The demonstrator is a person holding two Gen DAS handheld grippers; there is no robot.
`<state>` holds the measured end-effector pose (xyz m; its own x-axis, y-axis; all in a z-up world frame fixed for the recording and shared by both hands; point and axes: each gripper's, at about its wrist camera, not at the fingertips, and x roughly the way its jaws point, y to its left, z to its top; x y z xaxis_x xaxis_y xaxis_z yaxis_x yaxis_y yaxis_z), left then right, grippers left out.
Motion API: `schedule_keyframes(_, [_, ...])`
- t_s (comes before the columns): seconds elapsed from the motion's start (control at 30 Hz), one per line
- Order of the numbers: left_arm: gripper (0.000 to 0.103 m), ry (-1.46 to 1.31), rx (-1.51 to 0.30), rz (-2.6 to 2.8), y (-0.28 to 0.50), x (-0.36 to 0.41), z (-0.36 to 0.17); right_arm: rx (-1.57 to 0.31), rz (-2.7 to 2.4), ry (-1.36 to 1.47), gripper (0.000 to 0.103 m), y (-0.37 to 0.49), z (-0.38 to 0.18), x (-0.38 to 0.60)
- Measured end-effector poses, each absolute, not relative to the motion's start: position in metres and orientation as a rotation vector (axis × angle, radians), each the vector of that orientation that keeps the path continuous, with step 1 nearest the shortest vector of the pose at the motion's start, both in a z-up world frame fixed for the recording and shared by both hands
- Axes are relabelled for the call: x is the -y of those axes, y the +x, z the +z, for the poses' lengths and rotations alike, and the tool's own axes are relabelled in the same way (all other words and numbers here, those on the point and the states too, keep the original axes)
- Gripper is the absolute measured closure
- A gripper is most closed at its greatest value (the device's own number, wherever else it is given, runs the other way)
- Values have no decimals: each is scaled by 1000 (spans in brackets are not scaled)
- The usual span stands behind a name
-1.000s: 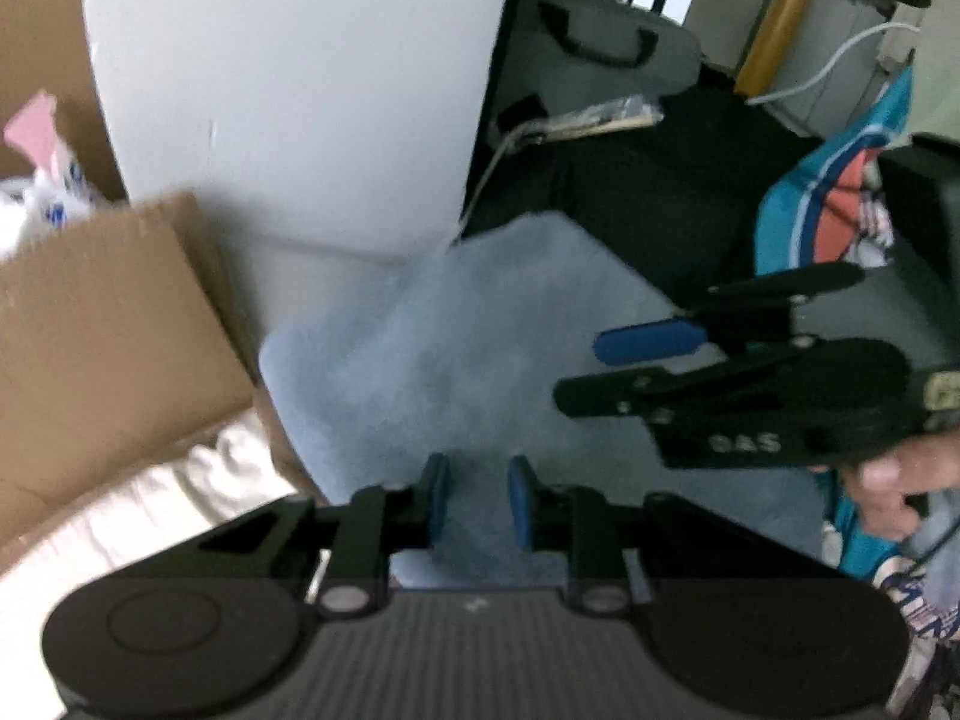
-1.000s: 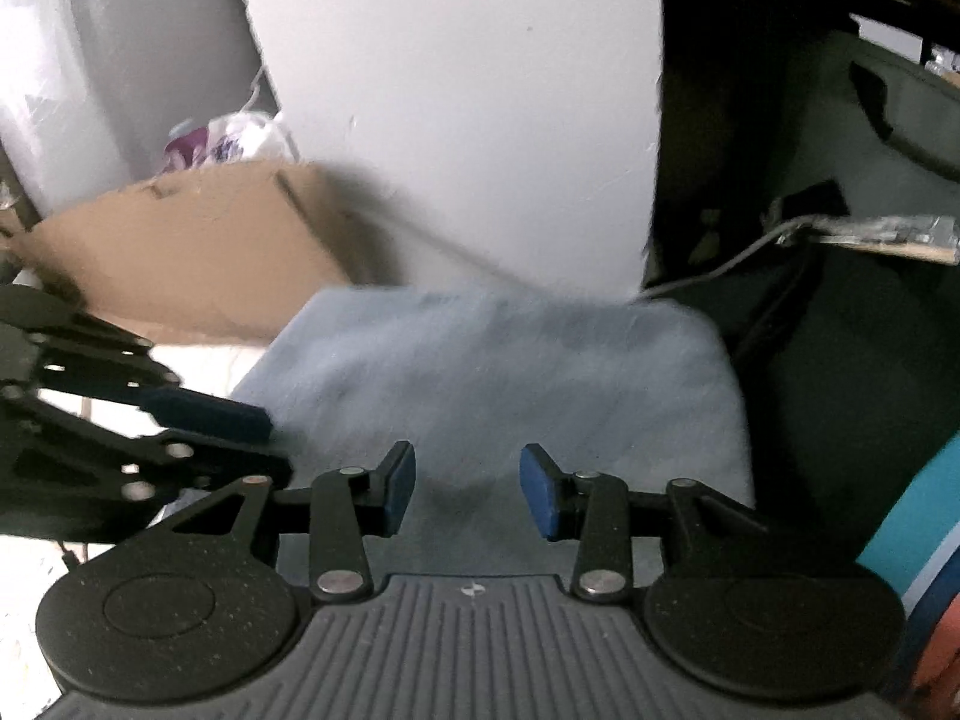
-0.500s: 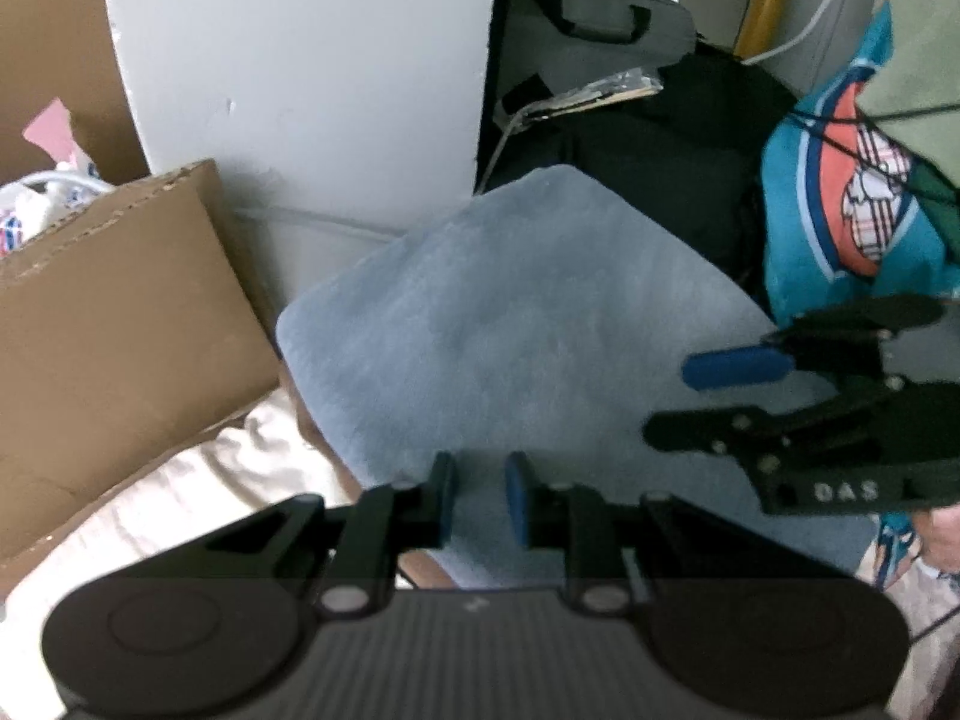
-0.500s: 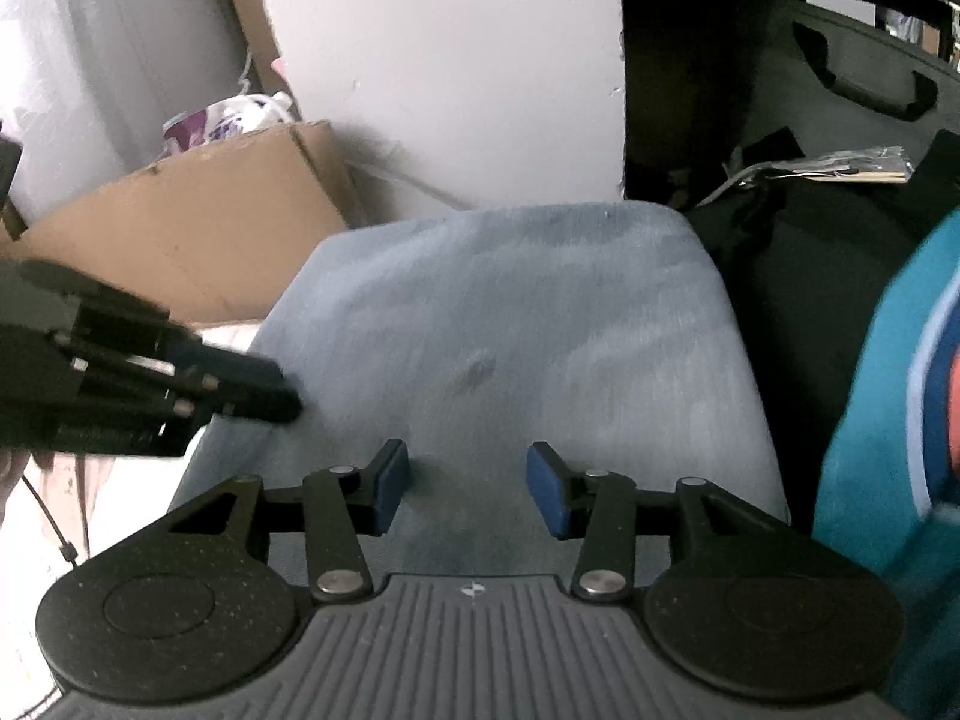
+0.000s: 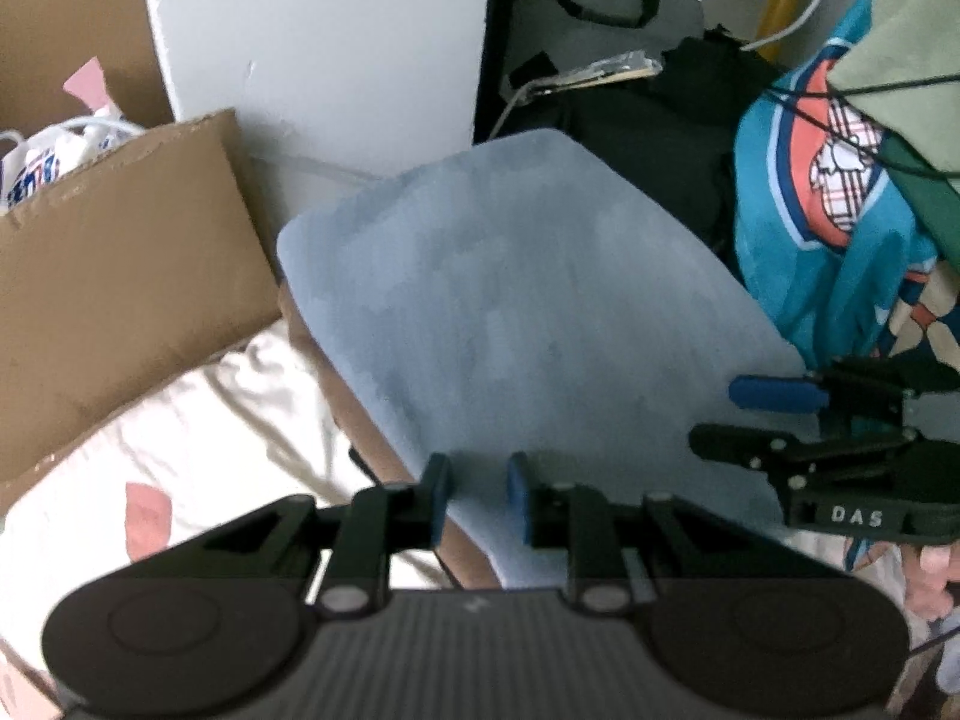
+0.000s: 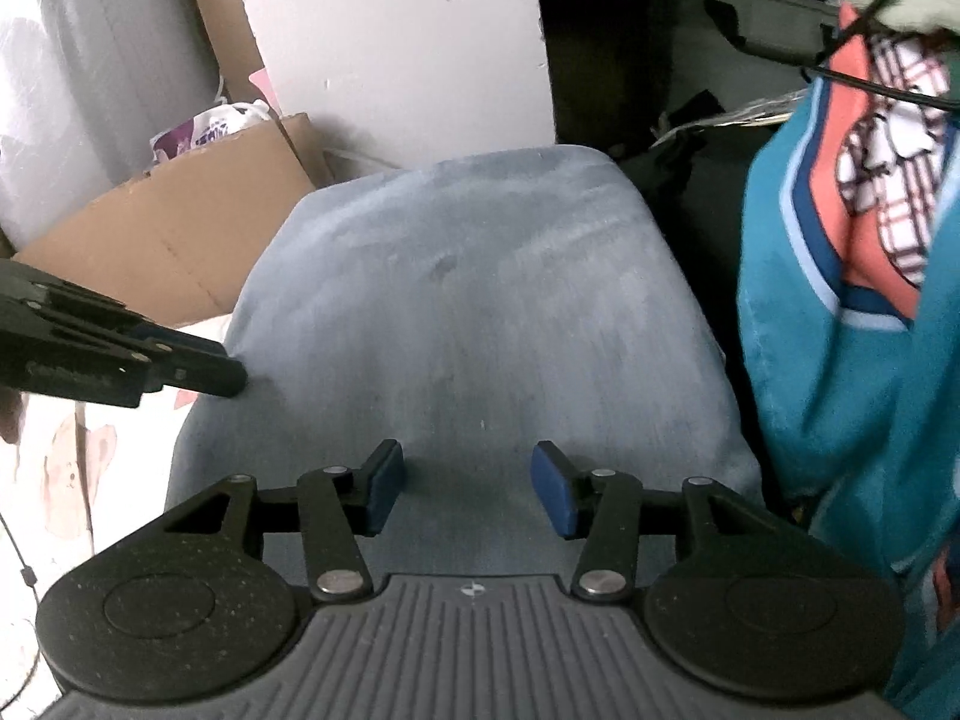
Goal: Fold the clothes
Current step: 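Open the right gripper and pull it back while the left gripper holds the stack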
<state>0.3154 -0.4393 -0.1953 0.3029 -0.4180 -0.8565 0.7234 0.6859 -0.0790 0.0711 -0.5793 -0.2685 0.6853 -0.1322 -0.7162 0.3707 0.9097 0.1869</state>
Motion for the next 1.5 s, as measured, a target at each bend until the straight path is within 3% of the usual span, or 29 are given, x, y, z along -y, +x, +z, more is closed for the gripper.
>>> schedule_keyframes(0.37, [74, 279, -1088, -791, 301, 423, -189, -688, -333, 372, 48, 16, -275, 569])
schedule_keyframes(0.6, [75, 274, -1051, -803, 284, 425, -163, -626, -404, 457, 48, -16, -275, 578])
schedule_keyframes(0.9, [79, 325, -990, -813, 292, 454, -172, -509, -497, 859, 47, -29, -301, 619])
schedule_keyframes(1.17, [84, 369, -999, -789, 307, 464, -201, -530, -476, 1019, 45, -11, -339, 627])
schedule_keyframes(1.23, [84, 388, -1004, -782, 307, 464, -206, -513, -437, 1053, 56, -12, -343, 629])
schedule_keyframes(1.27, [84, 399, -1008, -778, 306, 464, -208, -500, -402, 1061, 74, -14, -344, 630])
schedule_keyframes(1.5, [85, 328, -1039, -709, 296, 453, -208, -547, -391, 1060, 76, -34, -333, 629])
